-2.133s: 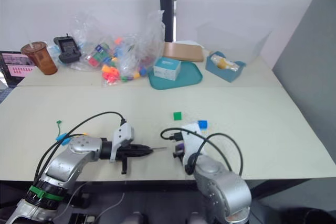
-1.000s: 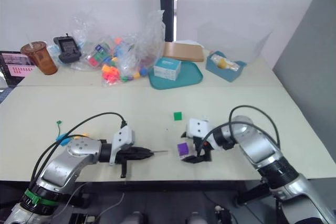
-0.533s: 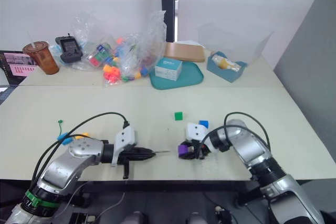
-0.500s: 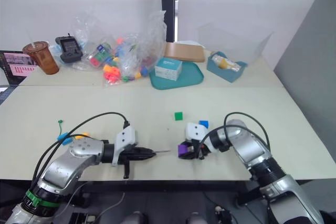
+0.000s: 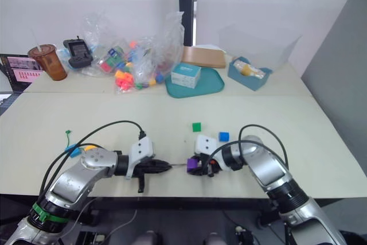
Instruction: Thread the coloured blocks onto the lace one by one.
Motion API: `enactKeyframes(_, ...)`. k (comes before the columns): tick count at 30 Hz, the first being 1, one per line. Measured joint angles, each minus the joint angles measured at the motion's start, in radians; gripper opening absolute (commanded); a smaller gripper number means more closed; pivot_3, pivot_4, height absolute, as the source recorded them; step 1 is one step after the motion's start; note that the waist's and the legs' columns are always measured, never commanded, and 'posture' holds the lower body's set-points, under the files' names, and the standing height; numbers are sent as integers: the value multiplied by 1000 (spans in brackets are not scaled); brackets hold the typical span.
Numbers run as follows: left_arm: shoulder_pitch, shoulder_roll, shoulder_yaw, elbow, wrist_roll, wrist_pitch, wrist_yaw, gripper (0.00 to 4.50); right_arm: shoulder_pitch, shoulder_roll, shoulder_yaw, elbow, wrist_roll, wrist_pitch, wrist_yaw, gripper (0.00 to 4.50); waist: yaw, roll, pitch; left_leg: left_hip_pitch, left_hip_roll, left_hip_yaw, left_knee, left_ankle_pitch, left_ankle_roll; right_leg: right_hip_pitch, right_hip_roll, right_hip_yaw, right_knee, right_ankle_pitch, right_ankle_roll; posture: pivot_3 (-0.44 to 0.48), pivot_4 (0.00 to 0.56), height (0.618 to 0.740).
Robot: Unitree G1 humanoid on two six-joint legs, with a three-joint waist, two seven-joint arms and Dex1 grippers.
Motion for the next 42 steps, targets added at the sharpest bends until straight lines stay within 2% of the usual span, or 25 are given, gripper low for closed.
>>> enactKeyframes(24,-15,-26,-8,-2,-3,16,3,0,-22,-4,31,-3,-76,-17,16,1201,1,0,0,1,0,0,0,0,0,1,0,0,0,0,0,0,150,740)
enactKeyframes(31,54,-23,32,7,-41,-29,-5,0,-22,-5,31,-2,-76,-13,21,1201,1,0,0,1,0,0,0,0,0,1,0,0,0,0,0,0,150,740)
enactKeyframes(42,57,-59,51,32,-63,-37,22,0,-22,-5,31,-1,-76,-13,37,1201,1,0,0,1,0,0,0,0,0,1,0,0,0,0,0,0,150,740)
